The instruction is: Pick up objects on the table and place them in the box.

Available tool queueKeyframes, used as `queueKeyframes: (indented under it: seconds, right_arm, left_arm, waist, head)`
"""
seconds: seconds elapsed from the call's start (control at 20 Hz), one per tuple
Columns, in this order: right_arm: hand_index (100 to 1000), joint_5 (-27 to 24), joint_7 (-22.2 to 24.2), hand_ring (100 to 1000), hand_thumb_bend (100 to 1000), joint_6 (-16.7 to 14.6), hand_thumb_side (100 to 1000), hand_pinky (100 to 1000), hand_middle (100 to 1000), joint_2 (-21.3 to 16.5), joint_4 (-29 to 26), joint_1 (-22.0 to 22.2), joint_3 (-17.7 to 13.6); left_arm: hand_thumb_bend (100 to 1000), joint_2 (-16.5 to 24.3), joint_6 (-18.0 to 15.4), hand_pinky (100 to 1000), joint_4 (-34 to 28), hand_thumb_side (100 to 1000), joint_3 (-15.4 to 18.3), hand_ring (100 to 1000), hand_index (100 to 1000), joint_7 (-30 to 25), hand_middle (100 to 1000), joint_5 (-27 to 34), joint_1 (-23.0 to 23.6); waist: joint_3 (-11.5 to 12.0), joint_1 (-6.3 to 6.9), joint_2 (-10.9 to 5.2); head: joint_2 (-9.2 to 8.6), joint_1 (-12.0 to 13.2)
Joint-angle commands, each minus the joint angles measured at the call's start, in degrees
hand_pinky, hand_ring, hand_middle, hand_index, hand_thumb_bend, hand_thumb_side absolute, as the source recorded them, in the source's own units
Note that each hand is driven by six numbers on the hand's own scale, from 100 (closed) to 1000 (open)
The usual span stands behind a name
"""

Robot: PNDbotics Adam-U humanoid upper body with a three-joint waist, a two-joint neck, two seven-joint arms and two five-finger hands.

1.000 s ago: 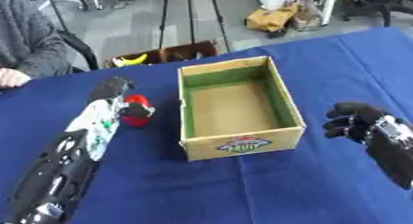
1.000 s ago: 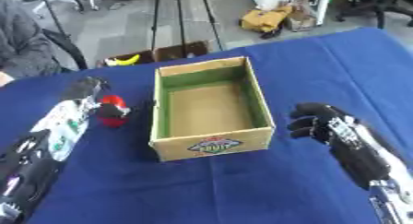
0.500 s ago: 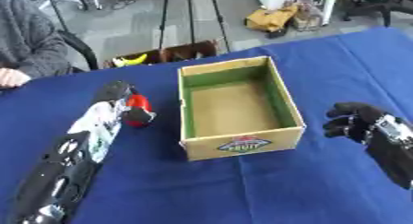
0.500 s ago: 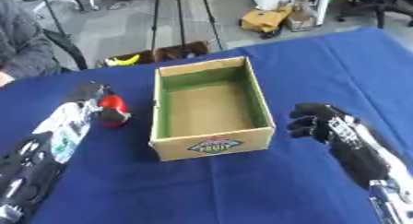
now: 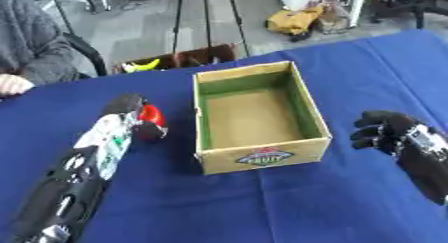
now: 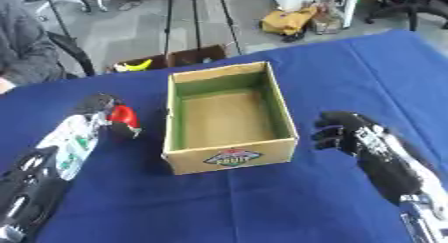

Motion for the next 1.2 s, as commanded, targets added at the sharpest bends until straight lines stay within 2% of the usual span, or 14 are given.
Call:
queueKeyframes:
  seconds: [0.05,0.3,0.55,0.85,1.2]
  right_arm:
    - [808,0.0,-0.1,706,114,-0.1,747,695,704,-0.7,-1.2,-0.6,-0.3]
    - [808,-0.1,-0.1,706,115,0.0,746,695,703,-0.7,-1.1,-0.4,-0.3]
    - [808,-0.3,0.0,705,116,0.0,745,695,703,-0.7,-1.0,-0.4,-0.1]
    - [808,-0.5,0.3,705,115,0.1,746,695,703,-0.6,-1.0,-0.5,0.3]
    - [807,-0.4,1.1,705,117,0.3,748,695,703,-0.5,-1.0,-1.1,0.9]
  left_arm:
    - [100,0.6,0.4,252,-1.2,267,0.2,422,721,0.6,559,1.6,-0.4]
    - [100,1.5,0.5,237,-5.5,269,-0.1,402,711,2.0,540,5.2,-1.7]
    - [100,1.6,-0.4,234,-11.8,280,-2.4,395,709,0.6,536,6.5,-4.1]
    - [100,-2.0,-2.9,238,-15.1,279,-6.1,402,711,-3.0,540,5.7,-6.3]
    - [100,-8.1,-5.8,250,-12.3,276,-9.0,420,716,-4.9,548,3.3,-6.3]
  waist:
    - [0.1,-0.52,-0.91]
    - [0.2,-0.53,-1.23]
    - [0.1,-0.59,-1.66]
    - [-1.3,-0.69,-1.87]
    - [-3.3,-0.18,-1.46]
  head:
    - [-0.3,0.0]
    - [-0.23,0.1]
    - [-0.2,0.3]
    - [-0.48,1.4]
    - [-1.14,2.7]
